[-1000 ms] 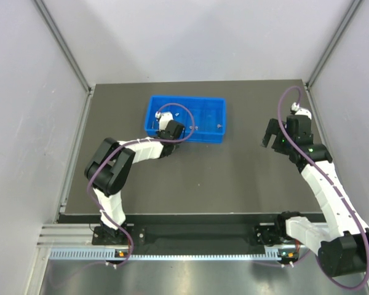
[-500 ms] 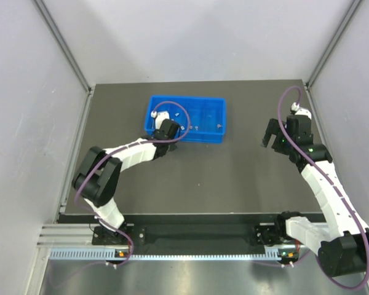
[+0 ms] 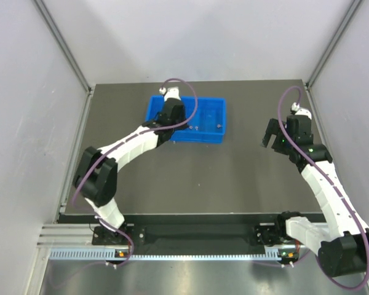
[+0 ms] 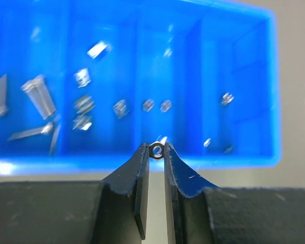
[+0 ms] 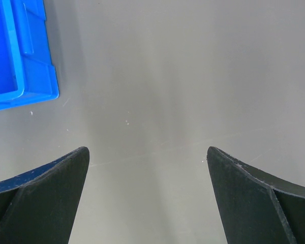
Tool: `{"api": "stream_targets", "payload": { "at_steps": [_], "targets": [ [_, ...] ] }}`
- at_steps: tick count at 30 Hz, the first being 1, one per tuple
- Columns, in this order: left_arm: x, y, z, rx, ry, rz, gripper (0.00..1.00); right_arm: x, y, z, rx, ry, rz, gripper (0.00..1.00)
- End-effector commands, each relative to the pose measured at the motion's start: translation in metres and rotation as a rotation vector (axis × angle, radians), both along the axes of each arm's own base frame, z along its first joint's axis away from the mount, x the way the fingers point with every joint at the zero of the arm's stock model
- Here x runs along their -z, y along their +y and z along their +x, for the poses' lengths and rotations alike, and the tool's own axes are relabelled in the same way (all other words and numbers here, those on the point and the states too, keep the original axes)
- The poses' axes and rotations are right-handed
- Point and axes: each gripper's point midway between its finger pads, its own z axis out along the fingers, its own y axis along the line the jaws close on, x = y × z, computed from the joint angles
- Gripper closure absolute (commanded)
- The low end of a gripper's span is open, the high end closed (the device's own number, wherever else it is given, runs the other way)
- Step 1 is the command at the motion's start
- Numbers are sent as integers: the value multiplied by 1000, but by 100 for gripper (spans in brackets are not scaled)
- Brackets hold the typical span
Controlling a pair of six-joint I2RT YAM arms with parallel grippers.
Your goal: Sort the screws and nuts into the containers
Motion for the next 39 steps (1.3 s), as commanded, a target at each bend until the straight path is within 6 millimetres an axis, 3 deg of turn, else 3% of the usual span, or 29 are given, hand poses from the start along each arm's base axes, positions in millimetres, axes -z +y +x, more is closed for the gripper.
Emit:
{"api": "stream_targets", "payload": {
  "at_steps": [1,2,4,5,10,11,14,17,19,20,21,22,23,24,25,26,27,29,30,33,39],
  "targets": [
    [-11,-30,24,61,-60,-41,92,-23,-6,7,30,-78,8,0],
    [0,-36,28,74,-45,-30,92,-24,-7,7,35,-81,6,0],
    [-4,-44,39,75,-64,-39,92,-25,-8,6,36,-83,1,0],
    [6,-45,44,68,-54,-26,92,-25,-8,6,38,-82,0,0],
    [13,-49,61,55,-69,7,87,-28,-10,5,40,-82,-10,0],
    [14,-53,61,74,-69,8,75,-28,-10,4,39,-81,-13,0],
    [-1,-52,57,86,-94,1,54,-29,-10,3,38,-80,-14,0],
    [-22,-43,44,81,-118,-10,51,-29,-10,3,38,-80,-14,0],
    [-19,-30,30,63,-106,-7,50,-28,-10,4,37,-80,-13,0],
    [-41,-23,21,51,-138,-37,50,-28,-10,3,38,-77,-13,0],
    [-30,-14,10,40,-117,-22,49,-26,-10,3,37,-77,-12,0],
    [-48,-7,0,32,-146,-42,50,-25,-9,4,35,-76,-12,0],
    [-47,-1,-7,20,-140,-48,50,-24,-9,4,34,-73,-10,0],
    [-30,9,-19,14,-108,-27,49,-21,-8,3,31,-69,-5,0],
    [-42,14,-29,11,-130,-43,50,-22,-6,5,25,-74,0,0],
    [-38,18,-36,3,-119,-54,50,-21,-6,6,26,-74,7,0],
    [-19,26,-47,-3,-86,-33,50,-18,-4,5,22,-69,12,0],
    [-13,37,-55,-41,-84,-33,50,-16,-1,7,13,-73,25,0],
    [4,43,-63,-47,-59,-12,50,-14,0,8,9,-71,29,0],
    [31,55,-73,-92,-16,15,50,-12,3,9,-1,-69,38,0],
    [58,59,-65,-148,-59,25,51,-13,2,4,-1,-73,40,0]
  ]
}}
